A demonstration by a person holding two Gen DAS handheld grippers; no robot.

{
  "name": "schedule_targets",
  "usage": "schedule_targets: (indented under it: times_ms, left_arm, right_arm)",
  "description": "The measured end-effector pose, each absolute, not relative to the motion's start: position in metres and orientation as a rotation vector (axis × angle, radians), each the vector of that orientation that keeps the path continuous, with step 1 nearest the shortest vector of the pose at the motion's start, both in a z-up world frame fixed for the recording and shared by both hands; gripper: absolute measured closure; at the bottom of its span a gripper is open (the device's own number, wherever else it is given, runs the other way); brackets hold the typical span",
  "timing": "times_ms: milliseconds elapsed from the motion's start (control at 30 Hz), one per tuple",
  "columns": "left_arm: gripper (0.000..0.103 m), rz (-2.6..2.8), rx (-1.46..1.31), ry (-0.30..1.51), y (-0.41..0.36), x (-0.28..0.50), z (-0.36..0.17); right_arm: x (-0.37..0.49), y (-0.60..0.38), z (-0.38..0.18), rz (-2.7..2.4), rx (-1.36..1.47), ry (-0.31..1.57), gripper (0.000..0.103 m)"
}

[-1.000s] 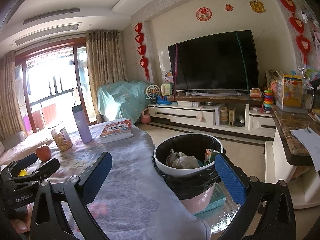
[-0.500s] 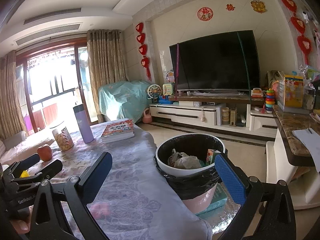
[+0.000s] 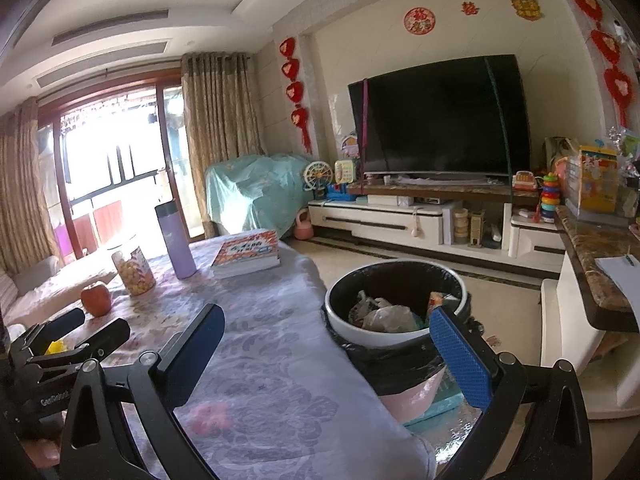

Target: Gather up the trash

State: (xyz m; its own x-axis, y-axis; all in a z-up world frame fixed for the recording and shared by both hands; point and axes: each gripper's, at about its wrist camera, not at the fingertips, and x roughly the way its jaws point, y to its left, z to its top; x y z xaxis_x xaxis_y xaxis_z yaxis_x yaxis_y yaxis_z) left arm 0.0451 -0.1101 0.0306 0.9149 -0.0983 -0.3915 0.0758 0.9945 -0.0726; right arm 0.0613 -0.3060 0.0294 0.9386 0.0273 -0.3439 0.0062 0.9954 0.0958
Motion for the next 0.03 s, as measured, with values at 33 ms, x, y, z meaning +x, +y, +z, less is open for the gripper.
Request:
schedule_targets:
  times_ms: [33]
  left_arm:
    - [0.001, -0.083, -0.060, 0.412, -0.1072, 0.0465, 0.0296]
  right_arm:
    - [0.0642, -0.3022, 0.0277, 0.023, 0.095, 0.363, 0.000]
